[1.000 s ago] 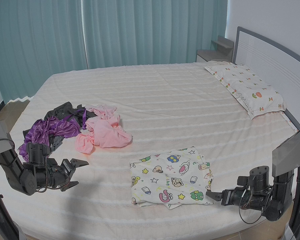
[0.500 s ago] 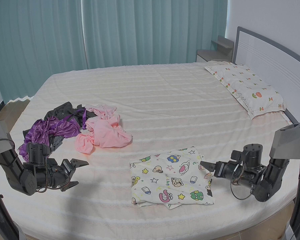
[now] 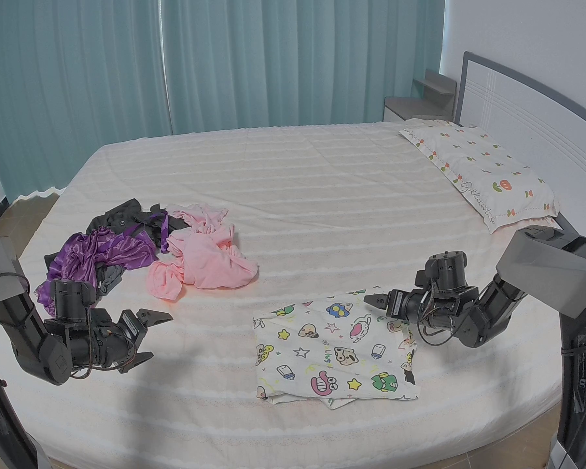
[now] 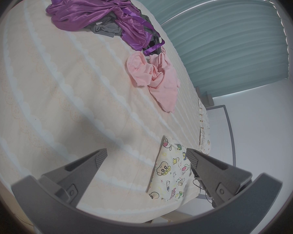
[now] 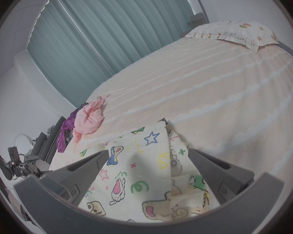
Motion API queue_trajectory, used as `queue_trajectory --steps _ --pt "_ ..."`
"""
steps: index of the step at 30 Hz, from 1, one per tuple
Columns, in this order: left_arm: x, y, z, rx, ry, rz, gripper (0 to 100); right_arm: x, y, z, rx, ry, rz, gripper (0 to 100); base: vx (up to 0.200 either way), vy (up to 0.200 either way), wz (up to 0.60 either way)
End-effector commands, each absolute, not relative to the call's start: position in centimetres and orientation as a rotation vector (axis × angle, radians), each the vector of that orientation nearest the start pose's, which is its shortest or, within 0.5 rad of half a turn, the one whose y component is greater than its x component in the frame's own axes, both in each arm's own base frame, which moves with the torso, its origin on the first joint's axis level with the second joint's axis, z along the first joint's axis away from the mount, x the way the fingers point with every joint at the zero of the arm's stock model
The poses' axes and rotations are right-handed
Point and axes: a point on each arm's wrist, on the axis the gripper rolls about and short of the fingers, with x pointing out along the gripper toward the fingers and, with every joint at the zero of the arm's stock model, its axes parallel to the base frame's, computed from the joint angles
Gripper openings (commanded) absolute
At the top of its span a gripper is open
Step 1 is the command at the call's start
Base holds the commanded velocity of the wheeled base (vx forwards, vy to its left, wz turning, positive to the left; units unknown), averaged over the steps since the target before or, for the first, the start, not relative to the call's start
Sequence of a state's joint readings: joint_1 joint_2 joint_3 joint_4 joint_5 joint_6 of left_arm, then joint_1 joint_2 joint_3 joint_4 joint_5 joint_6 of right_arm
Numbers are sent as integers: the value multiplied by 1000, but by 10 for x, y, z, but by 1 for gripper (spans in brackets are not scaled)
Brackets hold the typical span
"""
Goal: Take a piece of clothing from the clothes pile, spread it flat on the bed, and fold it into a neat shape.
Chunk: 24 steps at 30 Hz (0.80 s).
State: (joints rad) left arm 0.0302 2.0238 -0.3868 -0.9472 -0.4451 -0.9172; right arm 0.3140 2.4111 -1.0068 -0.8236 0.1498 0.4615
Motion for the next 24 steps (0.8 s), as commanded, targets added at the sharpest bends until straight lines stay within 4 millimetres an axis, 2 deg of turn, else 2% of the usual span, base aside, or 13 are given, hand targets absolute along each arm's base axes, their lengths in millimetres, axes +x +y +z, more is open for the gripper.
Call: queue_trajectory --steps 1,7,8,18,24 --pt "272 -1 25 -1034 827 -57 100 399 140 -29 385 709 320 100 0 0 0" --pt "272 -1 25 -1034 825 -56 100 401 148 -36 377 718 327 100 0 0 0" --pt "272 -1 25 -1034 825 -58 100 400 147 -36 375 718 324 0 0 0 0" --pt "271 -1 24 -1033 827 -55 100 402 134 -35 382 705 276 0 0 0 0" --pt "271 -3 24 -1031 830 -59 100 407 130 -27 413 664 223 0 0 0 0"
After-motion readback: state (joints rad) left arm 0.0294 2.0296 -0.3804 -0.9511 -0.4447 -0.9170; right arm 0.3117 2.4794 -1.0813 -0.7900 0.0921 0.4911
